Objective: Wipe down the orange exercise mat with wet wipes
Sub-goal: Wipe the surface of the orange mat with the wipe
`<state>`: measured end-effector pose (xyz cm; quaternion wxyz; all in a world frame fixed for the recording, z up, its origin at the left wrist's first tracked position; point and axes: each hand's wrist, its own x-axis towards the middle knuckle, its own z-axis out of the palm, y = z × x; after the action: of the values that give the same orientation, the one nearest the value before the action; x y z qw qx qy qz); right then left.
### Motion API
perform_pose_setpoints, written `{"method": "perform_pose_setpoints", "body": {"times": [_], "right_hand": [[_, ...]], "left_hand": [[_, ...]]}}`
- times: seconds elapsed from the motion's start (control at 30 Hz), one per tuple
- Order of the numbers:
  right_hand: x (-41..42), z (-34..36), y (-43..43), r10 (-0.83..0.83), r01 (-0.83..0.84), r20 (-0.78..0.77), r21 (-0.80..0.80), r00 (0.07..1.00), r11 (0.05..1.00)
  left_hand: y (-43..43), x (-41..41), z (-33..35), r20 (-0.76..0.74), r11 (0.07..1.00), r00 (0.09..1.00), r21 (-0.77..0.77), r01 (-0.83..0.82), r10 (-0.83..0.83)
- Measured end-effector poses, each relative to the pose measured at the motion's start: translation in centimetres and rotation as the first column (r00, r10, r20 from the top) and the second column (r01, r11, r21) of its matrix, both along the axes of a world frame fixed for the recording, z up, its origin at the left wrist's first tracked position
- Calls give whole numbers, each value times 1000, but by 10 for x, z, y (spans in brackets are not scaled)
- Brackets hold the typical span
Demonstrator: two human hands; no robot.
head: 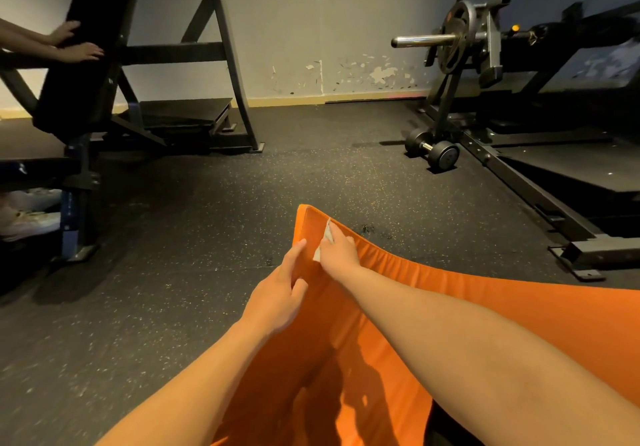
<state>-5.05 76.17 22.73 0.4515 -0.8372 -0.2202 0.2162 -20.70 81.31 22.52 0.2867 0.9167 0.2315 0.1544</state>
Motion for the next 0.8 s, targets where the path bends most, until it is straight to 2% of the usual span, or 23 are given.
{"method": "perform_pose_setpoints", "body": {"times": [0.07, 0.2, 0.3, 0.43, 0.5, 0.6, 0.67, 0.73, 0.8], "right_hand": [[1, 4, 3, -6, 4, 48, 40, 999, 999], [-4, 24, 20, -11, -25, 138, 256, 990, 966], [0, 13, 16, -5, -17, 119, 180, 993, 984], [5, -3, 6, -3, 3, 0, 13, 1000, 1000], [5, -1, 9, -7, 7, 14, 16, 1000, 1000], [3, 13, 16, 25, -44, 156, 122, 987, 991], [1, 17, 19, 45, -84, 200, 192, 979, 978], [-2, 10, 16, 60, -96, 193, 184, 979, 978], [-1, -5, 10, 58, -71, 115, 109, 992, 992]], "left_hand": [[-1, -1, -3, 7, 1000, 1000, 2, -2, 2], [-1, 2, -3, 26, 1000, 1000, -6, 7, -7], [1, 0, -3, 17, 1000, 1000, -8, 6, -6], [3, -3, -4, 19, 1000, 1000, -27, 4, -3], [2, -2, -4, 30, 999, 1000, -35, 3, -2], [3, -1, -3, 44, 1000, 999, -29, -4, 5], [8, -1, -3, 49, 999, 999, -31, -9, 11], [11, -1, -1, 62, 999, 998, -38, -16, 18], [14, 1, 0, 73, 997, 996, -74, -39, 44]]}}
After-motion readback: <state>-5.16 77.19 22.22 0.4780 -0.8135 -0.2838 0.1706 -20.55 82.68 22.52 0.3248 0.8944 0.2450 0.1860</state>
